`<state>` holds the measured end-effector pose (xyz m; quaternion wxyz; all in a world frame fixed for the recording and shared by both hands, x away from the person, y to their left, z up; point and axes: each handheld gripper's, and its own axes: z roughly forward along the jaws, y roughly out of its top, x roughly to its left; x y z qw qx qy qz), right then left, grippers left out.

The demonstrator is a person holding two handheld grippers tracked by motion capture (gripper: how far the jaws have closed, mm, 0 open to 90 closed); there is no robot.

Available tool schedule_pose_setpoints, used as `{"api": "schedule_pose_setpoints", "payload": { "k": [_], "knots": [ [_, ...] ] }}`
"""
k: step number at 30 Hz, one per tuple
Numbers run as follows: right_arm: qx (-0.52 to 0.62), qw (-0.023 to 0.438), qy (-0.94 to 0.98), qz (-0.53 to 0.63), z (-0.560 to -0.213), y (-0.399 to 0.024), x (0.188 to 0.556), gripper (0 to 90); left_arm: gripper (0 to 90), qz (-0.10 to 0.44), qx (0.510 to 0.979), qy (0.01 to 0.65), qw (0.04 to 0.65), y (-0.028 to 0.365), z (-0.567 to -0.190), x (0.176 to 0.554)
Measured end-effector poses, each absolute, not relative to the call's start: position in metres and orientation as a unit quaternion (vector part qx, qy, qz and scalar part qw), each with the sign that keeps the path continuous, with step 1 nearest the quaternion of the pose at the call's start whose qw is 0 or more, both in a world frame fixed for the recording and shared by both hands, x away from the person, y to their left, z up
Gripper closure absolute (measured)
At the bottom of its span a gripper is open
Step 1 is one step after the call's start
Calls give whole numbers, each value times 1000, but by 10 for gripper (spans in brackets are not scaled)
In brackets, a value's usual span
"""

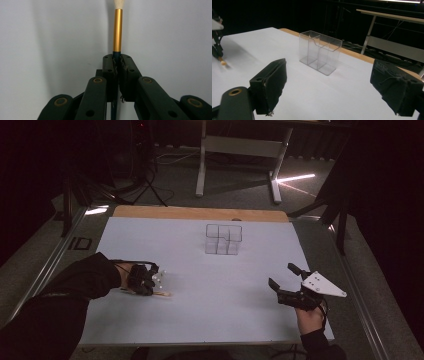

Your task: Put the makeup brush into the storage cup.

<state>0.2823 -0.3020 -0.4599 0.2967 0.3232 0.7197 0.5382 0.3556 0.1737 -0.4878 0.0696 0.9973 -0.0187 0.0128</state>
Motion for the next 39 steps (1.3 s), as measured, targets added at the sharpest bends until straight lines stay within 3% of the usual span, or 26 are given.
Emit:
{"api": "schedule_pose_setpoints", "payload": {
  "k": [8,19,39],
  "knots": [
    [321,297,719,539,-459,-302,282,135,838,14,989,42,143,171,-457,361],
    [321,296,719,542,-458,-302,282,135,838,18,978,88,190,160,-433,361],
    [317,288,723,541,-459,-299,282,135,839,18,934,168,315,136,-420,360]
  ]
}}
